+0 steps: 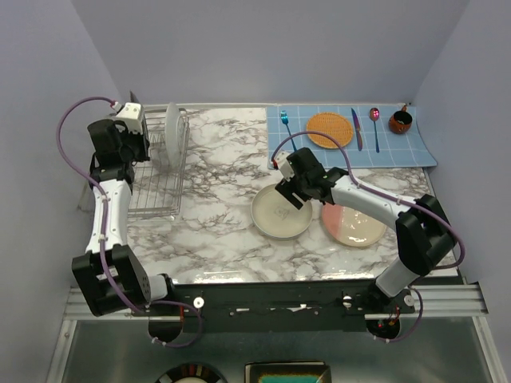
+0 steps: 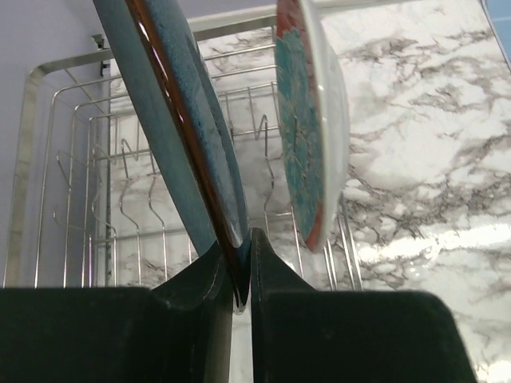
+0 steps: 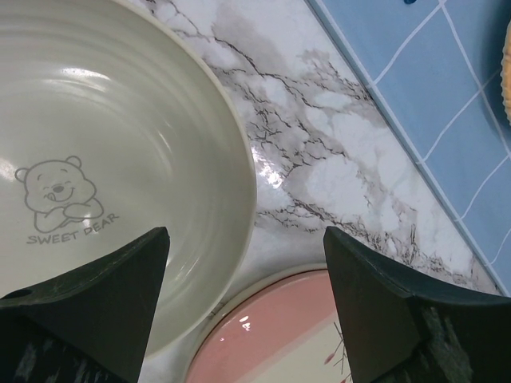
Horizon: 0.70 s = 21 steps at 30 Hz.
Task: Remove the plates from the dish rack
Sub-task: Unload the plate from the dish rack.
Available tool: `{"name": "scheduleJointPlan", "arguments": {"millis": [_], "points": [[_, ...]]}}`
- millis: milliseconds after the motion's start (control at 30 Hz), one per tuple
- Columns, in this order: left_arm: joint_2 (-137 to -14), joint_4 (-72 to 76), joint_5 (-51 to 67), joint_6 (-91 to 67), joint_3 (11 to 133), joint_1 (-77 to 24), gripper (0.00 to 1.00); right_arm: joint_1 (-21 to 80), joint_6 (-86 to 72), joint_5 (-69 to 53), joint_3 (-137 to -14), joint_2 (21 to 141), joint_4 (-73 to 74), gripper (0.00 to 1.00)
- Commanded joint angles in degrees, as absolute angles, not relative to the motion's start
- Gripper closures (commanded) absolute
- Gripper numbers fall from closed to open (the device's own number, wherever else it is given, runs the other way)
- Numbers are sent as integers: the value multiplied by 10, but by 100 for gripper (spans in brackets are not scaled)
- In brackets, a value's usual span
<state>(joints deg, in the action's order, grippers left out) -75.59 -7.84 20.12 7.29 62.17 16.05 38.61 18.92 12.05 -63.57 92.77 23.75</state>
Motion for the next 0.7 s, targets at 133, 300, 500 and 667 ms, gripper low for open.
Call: {"name": "scheduleJointPlan", "arguments": {"millis": [133,300,500,667], "points": [[-640,-114,186,174,632,108,100,384,188,110,-644,940,252,13],[-612,-169,172,190,654,80,100,384,189,110,-642,940,249,13],[-592,-227,147,211,690,50,100,384,185,125,-646,943,242,13],[-566,-261,132,225,703,36,100,384,176,134,-654,926,236,13]]}}
